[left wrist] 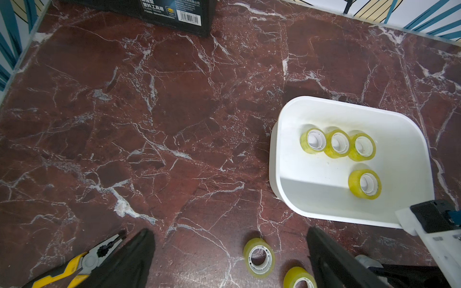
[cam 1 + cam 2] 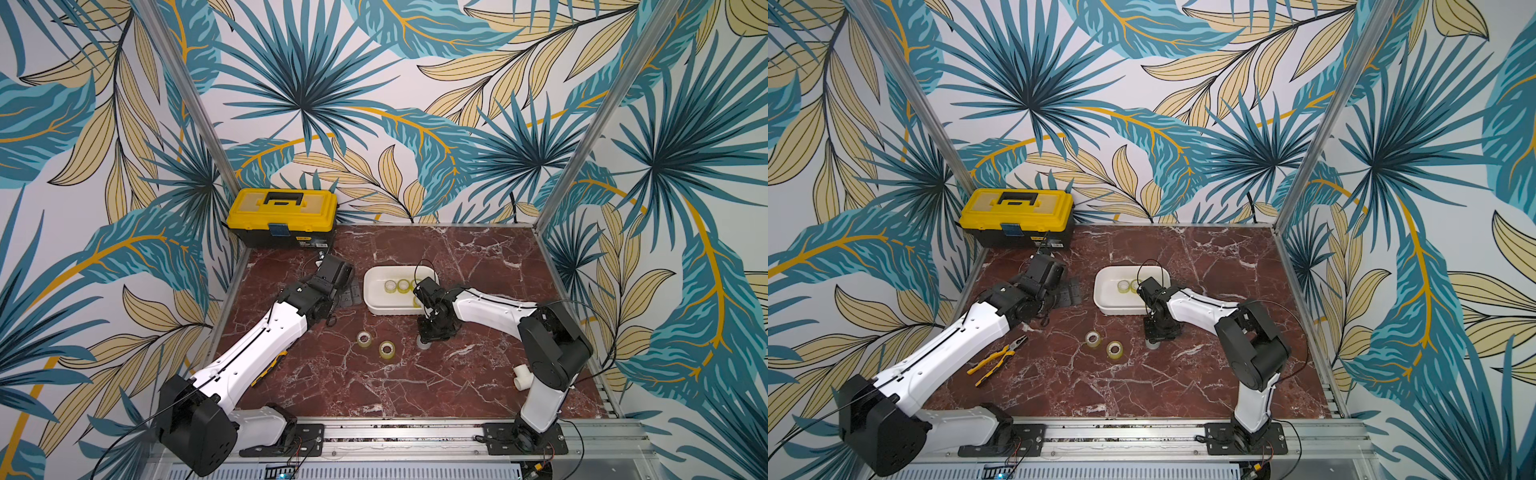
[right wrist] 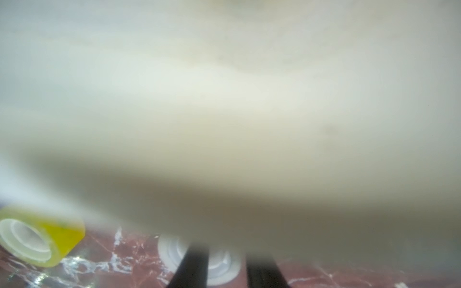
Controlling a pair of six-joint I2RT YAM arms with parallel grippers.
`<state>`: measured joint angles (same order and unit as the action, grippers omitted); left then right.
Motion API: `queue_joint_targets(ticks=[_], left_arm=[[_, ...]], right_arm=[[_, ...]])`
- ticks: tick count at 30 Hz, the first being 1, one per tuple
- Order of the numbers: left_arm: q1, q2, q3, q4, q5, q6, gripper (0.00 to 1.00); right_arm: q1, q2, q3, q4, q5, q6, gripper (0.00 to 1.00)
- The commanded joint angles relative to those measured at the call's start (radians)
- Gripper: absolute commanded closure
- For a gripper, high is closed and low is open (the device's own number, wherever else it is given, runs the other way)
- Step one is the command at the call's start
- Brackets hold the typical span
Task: Put the transparent tape into the storage box
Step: Pick up the tape at the center of the board, then place the tape in the storage box.
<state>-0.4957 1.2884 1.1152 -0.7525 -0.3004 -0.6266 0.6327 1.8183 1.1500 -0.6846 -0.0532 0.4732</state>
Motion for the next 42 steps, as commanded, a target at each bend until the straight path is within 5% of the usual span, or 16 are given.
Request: queue_joint_targets(ticks=[1, 2, 9, 16, 30, 42], left_arm=[[0.007, 0.004, 0.003, -0.007, 0.003, -0.009, 0.0], [0.006, 0.005, 0.002, -0.007, 0.003, -0.01, 0.0], [0.009, -0.002, -0.003, -0.009, -0.003, -0.017, 0.0], [0.015, -0.023, 0.003, 0.005, -0.029, -0.013, 0.0], [0.08, 0.008, -0.028, 0.038, 0.0, -0.041, 0.0], [0.112, 0.112, 0.017, 0.059, 0.061, -0.023, 0.0]], right_arm=[[0.009, 0.002, -0.034, -0.011, -0.002, -0.006, 0.93], [0.011, -0.007, -0.038, -0.018, 0.0, -0.005, 1.0], [0.016, -0.153, 0.002, -0.172, 0.036, -0.016, 1.0], [0.02, -0.239, 0.277, -0.417, 0.103, -0.096, 1.0], [0.011, 0.338, 0.915, -0.469, 0.172, -0.236, 1.0], [0.01, 0.481, 0.878, -0.391, 0.185, -0.24, 1.0]])
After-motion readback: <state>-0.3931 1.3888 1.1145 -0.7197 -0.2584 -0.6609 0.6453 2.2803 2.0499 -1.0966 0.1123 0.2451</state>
